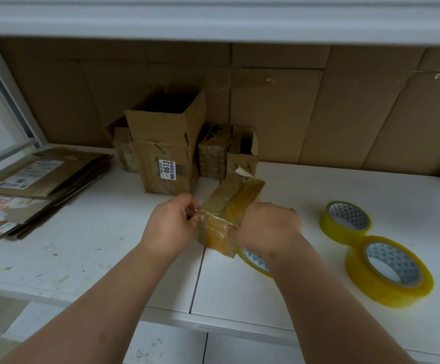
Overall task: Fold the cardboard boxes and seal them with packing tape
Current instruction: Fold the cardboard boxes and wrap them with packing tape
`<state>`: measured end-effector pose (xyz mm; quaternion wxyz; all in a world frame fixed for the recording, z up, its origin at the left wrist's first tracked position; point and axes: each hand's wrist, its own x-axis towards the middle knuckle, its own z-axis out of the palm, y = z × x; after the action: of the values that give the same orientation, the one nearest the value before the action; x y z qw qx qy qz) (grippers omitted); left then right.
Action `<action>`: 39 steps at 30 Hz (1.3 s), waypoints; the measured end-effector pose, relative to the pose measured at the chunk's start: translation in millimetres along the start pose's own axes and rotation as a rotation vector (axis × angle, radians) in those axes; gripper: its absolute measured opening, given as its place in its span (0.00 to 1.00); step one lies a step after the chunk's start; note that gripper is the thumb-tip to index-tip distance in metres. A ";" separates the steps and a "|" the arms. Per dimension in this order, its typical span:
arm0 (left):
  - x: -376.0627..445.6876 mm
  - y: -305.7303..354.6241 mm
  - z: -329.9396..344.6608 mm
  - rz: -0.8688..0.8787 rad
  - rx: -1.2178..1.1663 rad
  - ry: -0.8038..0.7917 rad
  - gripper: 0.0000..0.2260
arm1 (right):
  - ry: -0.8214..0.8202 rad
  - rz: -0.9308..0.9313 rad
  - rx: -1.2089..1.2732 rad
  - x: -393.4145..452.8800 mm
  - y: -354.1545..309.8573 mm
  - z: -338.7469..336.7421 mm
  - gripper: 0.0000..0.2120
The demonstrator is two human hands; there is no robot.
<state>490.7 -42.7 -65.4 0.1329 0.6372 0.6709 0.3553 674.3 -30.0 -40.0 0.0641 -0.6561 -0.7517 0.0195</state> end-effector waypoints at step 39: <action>28.4 -3.9 8.3 -0.034 -0.253 0.107 0.10 | -0.185 0.103 0.348 -2.8 -24.1 -16.7 0.16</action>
<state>488.6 -12.8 -66.1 0.1819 0.5840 0.6376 0.4683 653.0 -37.0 -20.9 0.1060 -0.6682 -0.7050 0.2125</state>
